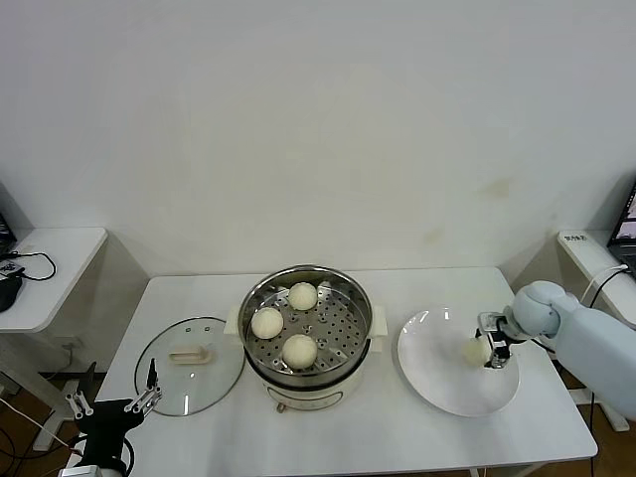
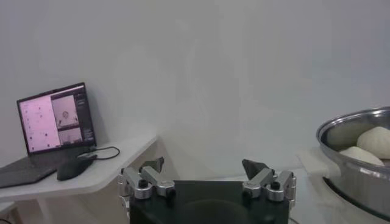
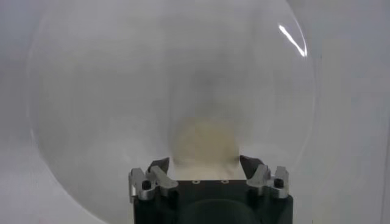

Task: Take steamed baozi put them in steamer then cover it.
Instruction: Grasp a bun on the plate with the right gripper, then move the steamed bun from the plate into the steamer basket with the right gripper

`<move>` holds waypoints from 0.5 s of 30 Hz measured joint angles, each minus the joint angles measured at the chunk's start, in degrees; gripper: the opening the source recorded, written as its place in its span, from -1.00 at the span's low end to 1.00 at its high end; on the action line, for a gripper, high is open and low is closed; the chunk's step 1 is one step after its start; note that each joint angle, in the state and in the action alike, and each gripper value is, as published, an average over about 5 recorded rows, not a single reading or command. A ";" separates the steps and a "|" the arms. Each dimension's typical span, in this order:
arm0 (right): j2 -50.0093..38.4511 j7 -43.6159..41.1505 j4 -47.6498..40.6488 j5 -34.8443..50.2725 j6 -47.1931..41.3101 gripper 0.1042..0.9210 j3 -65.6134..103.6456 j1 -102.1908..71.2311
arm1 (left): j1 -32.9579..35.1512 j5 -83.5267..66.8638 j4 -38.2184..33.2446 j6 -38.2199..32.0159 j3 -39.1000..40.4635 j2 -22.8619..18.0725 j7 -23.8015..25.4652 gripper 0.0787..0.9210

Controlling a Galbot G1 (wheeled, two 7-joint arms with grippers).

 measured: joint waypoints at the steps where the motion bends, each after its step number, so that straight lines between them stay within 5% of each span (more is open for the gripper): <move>1: 0.10 -0.07 -0.06 -0.11 -0.02 0.37 0.10 -0.09 | 0.02 0.01 -0.02 -0.01 0.02 -0.03 0.00 0.77; 15: -1.01 -1.82 1.60 1.59 -0.78 0.26 -0.80 3.03 | 0.07 -0.02 -0.48 -0.05 -0.04 -0.02 -0.05 0.77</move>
